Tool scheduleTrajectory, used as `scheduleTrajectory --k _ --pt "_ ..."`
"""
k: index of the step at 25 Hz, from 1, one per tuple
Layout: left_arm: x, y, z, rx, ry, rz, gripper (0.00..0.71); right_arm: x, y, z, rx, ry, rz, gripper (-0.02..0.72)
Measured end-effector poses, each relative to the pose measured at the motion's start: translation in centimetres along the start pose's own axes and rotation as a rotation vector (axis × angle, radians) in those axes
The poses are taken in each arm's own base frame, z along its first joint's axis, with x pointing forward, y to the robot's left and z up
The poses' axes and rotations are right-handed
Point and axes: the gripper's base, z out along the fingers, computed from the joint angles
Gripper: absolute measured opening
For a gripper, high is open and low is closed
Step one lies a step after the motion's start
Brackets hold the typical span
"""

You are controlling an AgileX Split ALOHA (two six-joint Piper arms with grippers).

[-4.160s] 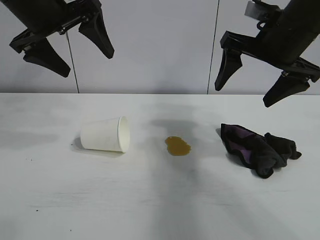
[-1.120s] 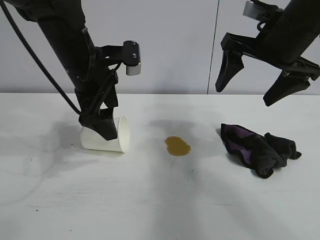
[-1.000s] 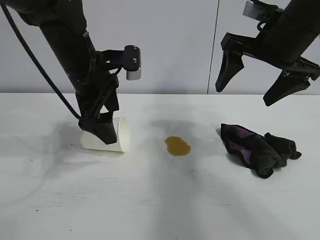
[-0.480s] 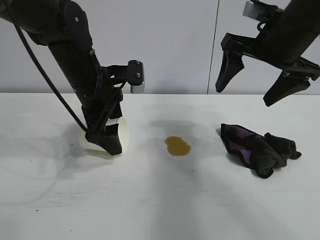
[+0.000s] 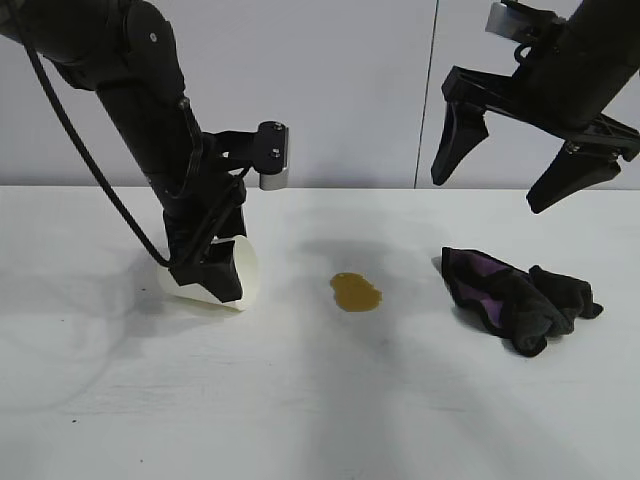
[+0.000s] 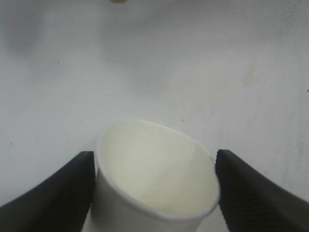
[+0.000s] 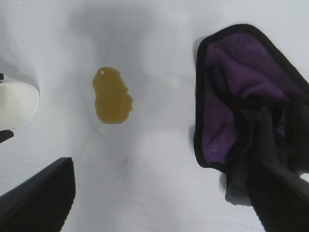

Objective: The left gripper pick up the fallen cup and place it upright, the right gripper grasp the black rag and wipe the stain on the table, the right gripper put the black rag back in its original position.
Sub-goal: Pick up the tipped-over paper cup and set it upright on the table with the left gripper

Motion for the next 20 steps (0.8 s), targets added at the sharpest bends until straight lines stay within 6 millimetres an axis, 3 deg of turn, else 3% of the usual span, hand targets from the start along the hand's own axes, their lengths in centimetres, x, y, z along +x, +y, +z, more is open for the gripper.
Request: scheduleTrajectory --k 7,13,20 --pt "0.4 0.8 -2.6 0.016 -0.153 -0.04 0.486 0.0 0.0 0.0 0.0 0.0 -0.001 0.661" --pt "1.8 2.1 -6.3 0.024 -0.368 -0.128 0.486 0.0 0.0 0.0 0.001 0.0 -0.004 0.661" --pt "3.3 2.6 -9.1 0.062 -0.577 -0.131 0.486 0.0 0.0 0.0 0.002 -0.001 -0.005 0.661"
